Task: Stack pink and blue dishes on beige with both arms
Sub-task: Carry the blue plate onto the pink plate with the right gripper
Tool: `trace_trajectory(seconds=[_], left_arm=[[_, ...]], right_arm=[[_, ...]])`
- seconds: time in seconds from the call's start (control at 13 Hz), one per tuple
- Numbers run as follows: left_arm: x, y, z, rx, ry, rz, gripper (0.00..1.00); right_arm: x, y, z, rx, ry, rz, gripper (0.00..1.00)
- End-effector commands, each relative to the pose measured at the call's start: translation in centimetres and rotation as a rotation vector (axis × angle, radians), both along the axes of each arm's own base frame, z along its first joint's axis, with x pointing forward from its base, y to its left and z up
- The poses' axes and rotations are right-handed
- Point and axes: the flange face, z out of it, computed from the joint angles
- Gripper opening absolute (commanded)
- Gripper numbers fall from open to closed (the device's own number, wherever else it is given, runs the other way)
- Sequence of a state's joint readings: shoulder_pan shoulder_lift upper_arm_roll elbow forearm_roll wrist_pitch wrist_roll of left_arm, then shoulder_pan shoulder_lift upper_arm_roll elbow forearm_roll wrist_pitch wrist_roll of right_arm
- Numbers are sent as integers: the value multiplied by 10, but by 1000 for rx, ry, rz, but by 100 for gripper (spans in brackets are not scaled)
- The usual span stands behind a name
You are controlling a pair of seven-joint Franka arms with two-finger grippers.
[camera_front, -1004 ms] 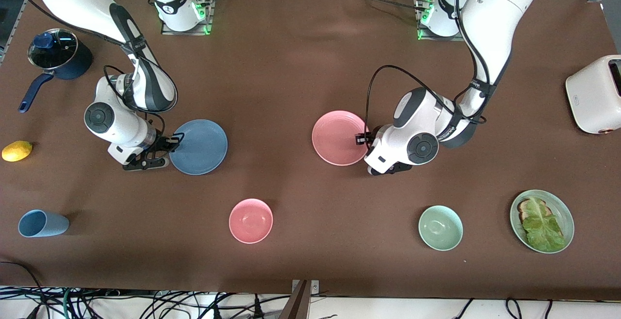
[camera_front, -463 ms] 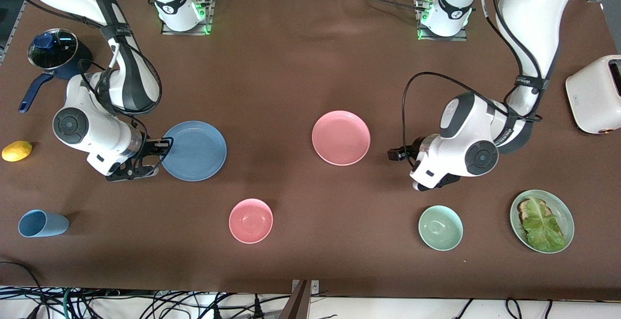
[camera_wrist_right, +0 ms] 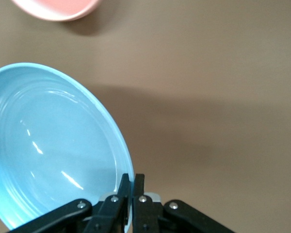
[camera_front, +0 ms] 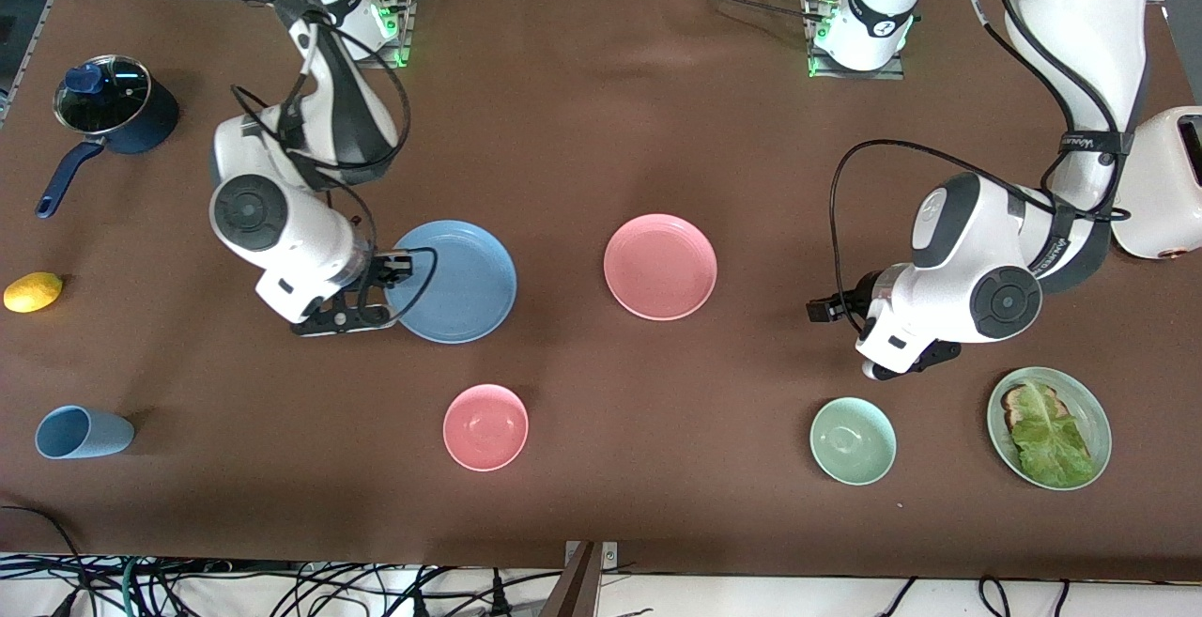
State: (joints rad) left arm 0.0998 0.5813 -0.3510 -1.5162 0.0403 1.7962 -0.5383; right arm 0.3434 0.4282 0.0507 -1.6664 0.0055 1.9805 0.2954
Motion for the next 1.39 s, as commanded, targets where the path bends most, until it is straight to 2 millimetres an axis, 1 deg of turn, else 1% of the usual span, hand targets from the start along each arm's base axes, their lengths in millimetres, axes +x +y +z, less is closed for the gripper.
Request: trace_trajectory(seconds=[0.0, 0.08, 0.15, 0.23, 0.31, 0.39, 0.54, 0.69, 0.77, 0.93, 1.08, 1.16, 1.24, 1.31], left_arm=[[0, 29, 11, 6, -3, -62, 100], [1, 45, 12, 9, -6, -82, 100], [3, 57, 17, 19, -18, -105, 100], [2, 68, 19, 19, -10, -124, 100], [1, 83, 24, 14, -6, -144, 100], [1, 96, 30, 5, -11, -169, 100], [-2, 120, 43, -8, -11, -206, 100], [-7, 139, 61, 5, -11, -270, 100], [-10, 150, 73, 20, -20, -306, 100], [-15, 159, 90, 19, -24, -331, 100], [-21, 167, 120, 35, -62, -348, 100], [-29, 170, 144, 46, -92, -335, 100], [-36, 164, 166, 57, -117, -333, 100], [-42, 154, 181, 73, -124, -347, 100]], right_arm=[[-30, 79, 1, 31, 1, -93, 0], [-42, 108, -1, 54, -13, -122, 0], [-56, 135, -3, 62, -26, -149, 0], [-72, 160, -8, 57, -29, -182, 0], [-87, 183, -16, 52, -38, -204, 0], [-99, 202, -23, 56, -45, -236, 0], [-122, 232, -38, 46, -40, -270, 0], [-128, 256, -46, 57, -49, -299, 0], [-124, 266, -48, 67, -56, -313, 0], [-113, 275, -60, 71, -61, -322, 0], [-105, 278, -72, 81, -71, -328, 0], [-101, 277, -78, 86, -77, -332, 0], [-98, 276, -81, 92, -81, -336, 0], [-99, 277, -84, 90, -82, -336, 0]])
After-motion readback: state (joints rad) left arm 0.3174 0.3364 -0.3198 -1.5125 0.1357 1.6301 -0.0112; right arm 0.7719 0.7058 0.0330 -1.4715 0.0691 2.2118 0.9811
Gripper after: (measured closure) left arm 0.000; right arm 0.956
